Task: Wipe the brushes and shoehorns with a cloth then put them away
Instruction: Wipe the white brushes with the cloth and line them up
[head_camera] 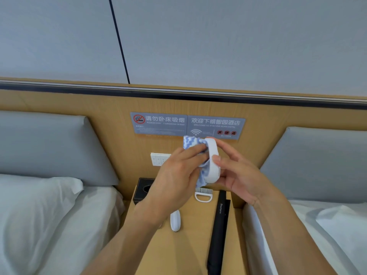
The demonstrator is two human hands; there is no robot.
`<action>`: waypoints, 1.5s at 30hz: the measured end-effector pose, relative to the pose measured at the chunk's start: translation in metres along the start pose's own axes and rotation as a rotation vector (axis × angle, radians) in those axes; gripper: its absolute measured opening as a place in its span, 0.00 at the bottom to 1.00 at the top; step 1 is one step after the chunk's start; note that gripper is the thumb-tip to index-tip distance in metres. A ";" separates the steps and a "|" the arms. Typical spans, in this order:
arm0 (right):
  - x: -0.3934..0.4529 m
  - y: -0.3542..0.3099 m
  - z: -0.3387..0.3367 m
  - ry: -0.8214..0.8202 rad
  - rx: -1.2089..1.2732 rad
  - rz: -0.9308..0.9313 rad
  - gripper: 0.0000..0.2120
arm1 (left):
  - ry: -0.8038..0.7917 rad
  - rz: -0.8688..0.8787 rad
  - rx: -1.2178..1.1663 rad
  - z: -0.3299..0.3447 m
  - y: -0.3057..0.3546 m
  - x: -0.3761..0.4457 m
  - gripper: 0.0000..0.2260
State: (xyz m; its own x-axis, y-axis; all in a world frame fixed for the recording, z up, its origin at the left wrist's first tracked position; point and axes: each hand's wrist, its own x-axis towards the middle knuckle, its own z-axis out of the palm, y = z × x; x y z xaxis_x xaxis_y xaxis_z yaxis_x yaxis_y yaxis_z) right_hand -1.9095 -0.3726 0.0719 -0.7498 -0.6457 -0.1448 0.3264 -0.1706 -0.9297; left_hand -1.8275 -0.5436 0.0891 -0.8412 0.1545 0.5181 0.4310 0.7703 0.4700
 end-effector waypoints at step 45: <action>0.004 0.012 0.016 0.178 0.042 -0.008 0.28 | -0.042 -0.290 -0.437 0.008 -0.027 0.000 0.08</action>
State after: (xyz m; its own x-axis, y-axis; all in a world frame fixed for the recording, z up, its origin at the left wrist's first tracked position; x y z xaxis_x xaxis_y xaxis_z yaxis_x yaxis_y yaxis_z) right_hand -1.8998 -0.3894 0.0652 -0.8412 -0.5028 -0.1989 0.3412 -0.2084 -0.9166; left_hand -1.8419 -0.5595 0.0702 -0.9547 0.0051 0.2975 0.2669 0.4567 0.8486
